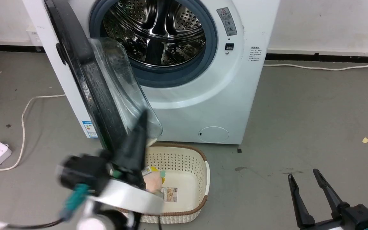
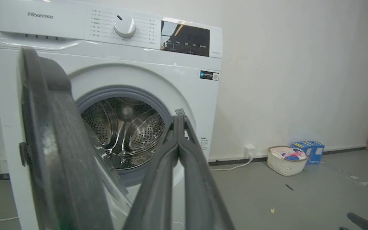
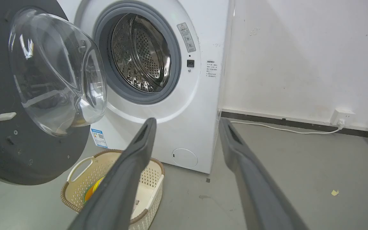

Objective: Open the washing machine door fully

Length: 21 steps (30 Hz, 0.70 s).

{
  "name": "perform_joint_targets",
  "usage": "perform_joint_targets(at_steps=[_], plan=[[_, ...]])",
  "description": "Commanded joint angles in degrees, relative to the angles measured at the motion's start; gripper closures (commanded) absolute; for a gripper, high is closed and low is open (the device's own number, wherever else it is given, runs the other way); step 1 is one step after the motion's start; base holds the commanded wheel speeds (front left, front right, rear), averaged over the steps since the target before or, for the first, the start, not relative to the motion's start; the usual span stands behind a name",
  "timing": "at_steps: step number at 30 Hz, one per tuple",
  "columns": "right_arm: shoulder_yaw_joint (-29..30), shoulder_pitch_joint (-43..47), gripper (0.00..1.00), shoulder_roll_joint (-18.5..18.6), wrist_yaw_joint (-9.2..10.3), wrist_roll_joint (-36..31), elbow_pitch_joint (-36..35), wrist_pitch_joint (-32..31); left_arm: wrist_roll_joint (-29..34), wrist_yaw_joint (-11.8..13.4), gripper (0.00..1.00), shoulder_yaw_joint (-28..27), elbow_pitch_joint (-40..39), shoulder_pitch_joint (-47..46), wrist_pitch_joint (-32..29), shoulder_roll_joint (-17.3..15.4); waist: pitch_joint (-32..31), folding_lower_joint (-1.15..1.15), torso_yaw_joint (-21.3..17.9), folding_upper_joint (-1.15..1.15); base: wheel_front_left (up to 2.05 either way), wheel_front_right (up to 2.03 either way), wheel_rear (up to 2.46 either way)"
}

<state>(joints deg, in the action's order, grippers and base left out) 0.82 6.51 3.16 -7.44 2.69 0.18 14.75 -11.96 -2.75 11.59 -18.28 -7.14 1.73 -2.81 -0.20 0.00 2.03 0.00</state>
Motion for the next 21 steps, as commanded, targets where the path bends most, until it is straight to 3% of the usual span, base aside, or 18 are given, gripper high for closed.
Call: perform_joint_targets(at_steps=[1, 7, 13, 21], plan=[[0.04, -0.85, 0.00, -0.28, -0.05, 0.35, 0.15, 0.25, -0.17, -0.29, 1.00, 1.06, 1.33, 1.09, -1.03, -0.11, 0.14, 0.00, 0.02, 0.00, 0.00, 0.00, 0.00], [-0.30, -1.55, 0.00, -0.28, -0.05, 0.81, 0.26, 0.25, -3.24, 1.57, 1.00, 5.49, 11.17, 2.86, -3.82, -0.09, 1.09, 0.00, -0.21, 0.00, 0.00, 0.00, 0.00], [-0.46, -1.87, 0.00, -0.28, -0.05, 1.08, 0.54, 0.25, -3.98, 3.67, 1.00, 5.20, 20.38, 2.74, -3.06, -0.08, 1.88, 0.00, -0.67, 0.00, 0.00, 0.00, 0.00], [-0.10, -1.78, 0.00, -0.28, -0.05, 1.44, 0.85, 0.25, -4.19, 4.21, 1.00, 4.88, 26.12, 2.15, 0.20, -0.15, 2.08, 0.00, 0.36, 0.00, 0.00, 0.00, 0.00]])
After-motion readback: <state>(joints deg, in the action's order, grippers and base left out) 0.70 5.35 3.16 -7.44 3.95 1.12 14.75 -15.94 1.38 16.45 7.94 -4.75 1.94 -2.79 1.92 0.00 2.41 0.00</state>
